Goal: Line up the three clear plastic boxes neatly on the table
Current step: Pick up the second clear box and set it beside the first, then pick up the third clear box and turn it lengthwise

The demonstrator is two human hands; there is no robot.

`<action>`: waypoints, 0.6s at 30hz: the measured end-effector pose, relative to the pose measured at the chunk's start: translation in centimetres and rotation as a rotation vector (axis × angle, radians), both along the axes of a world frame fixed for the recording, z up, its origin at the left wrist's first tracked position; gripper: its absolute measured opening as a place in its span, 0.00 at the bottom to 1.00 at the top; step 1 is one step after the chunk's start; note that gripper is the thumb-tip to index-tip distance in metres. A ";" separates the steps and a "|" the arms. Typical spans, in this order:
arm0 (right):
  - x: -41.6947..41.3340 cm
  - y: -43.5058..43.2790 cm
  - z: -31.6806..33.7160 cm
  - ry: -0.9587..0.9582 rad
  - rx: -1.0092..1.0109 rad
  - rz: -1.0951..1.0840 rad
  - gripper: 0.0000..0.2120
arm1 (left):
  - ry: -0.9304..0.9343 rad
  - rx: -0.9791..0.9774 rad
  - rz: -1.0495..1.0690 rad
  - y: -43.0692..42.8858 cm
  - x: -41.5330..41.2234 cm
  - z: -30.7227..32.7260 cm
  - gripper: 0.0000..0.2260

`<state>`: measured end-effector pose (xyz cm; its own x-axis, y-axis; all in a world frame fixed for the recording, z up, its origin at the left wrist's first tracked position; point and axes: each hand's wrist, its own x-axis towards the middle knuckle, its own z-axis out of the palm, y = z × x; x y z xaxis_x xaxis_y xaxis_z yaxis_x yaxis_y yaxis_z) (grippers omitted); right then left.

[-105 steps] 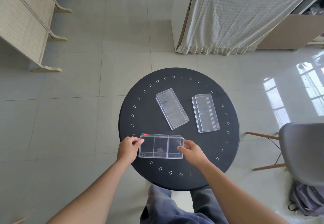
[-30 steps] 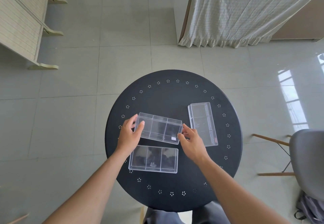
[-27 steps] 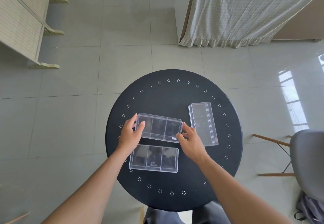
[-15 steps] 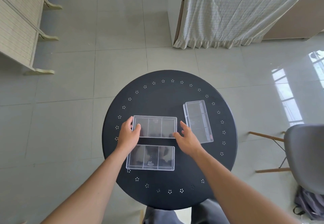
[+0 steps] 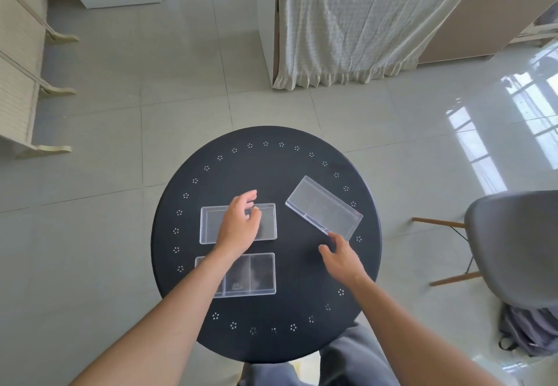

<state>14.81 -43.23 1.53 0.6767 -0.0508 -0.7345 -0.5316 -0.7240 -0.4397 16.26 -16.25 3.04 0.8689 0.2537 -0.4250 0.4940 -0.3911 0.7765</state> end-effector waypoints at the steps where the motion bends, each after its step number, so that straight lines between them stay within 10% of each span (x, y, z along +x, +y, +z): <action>1: 0.2 -0.8 0.0 0.011 -0.006 -0.018 0.30 | 0.011 -0.020 -0.014 -1.1 0.4 0.2 0.21; 18: 6.4 -10.5 -3.4 0.102 0.110 -0.057 0.33 | 0.400 -0.170 0.076 -14.7 3.7 -3.6 0.30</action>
<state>21.20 -53.71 -1.88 0.5969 -0.0023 -0.8023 -0.6164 -0.6414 -0.4567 19.98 -30.95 -0.59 0.6089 0.2076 -0.7656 0.7914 -0.2250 0.5684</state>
